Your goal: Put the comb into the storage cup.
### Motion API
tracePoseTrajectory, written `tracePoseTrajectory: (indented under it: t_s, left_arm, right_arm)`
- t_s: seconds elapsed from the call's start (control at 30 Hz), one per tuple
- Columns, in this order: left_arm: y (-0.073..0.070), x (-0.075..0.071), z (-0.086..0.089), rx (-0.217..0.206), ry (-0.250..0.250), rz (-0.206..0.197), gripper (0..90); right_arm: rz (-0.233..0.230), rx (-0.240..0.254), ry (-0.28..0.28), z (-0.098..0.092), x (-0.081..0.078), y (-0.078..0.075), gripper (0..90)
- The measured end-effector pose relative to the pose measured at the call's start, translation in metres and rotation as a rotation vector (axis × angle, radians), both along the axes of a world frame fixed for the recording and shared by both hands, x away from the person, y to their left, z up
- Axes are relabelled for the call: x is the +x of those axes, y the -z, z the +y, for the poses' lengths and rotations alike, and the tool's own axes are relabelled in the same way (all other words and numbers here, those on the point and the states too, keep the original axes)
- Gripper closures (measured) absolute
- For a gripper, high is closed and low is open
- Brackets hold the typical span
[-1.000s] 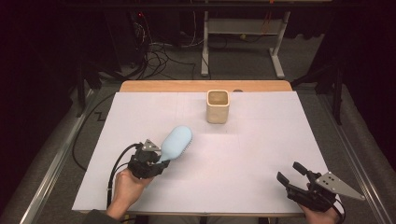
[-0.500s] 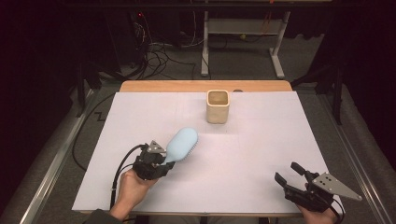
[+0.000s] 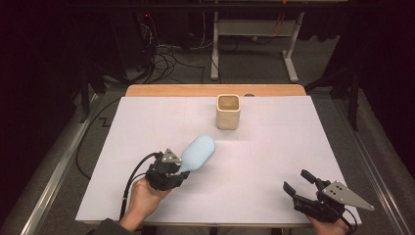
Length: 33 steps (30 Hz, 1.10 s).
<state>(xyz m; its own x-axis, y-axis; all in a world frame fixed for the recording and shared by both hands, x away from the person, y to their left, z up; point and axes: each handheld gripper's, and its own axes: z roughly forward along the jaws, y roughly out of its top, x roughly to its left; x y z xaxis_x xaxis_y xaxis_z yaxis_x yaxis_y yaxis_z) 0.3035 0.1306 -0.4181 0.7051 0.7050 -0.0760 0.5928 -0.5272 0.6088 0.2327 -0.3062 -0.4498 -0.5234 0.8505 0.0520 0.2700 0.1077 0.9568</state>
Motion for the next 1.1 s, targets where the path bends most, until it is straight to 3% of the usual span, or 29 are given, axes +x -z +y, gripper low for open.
tracePoseTrajectory:
  t_s: [0.63, 1.1]
  left_arm:
    - [-0.001, -0.002, -0.021, 0.001, 0.058, -0.009, 69.2]
    - [-0.001, -0.004, -0.039, -0.007, 0.099, -0.013, 69.2]
  right_arm:
    - [0.015, -0.004, -0.087, 0.022, 0.003, 0.000, 24.3]
    - [0.051, 0.006, -0.138, 0.040, 0.008, 0.002, 22.8]
